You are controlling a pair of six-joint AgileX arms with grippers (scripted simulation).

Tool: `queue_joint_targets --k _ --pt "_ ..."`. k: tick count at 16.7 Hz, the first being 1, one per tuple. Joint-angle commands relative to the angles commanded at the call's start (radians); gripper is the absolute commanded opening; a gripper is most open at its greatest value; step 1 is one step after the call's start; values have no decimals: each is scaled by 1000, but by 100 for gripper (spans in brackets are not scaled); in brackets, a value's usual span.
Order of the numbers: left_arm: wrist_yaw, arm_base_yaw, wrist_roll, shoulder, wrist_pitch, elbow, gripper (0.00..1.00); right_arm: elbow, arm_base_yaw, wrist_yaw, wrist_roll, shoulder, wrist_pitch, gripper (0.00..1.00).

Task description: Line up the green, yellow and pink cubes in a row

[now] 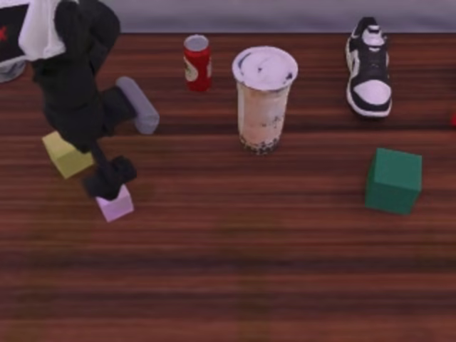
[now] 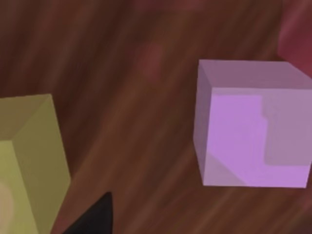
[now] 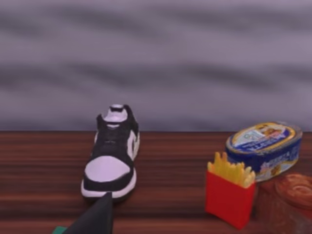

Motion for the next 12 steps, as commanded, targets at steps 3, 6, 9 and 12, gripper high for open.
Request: queue_joint_targets --k 3,6,9,12 --pt "0 -2 2 42 97 -54 100 0 0 0 0 0 0 100" --pt "1 -2 2 97 228 -122 100 0 0 0 0 0 0 100" --pt "1 -2 3 131 291 -159 100 0 0 0 0 0 0 100" --pt "1 -2 3 131 292 -160 100 0 0 0 0 0 0 100"
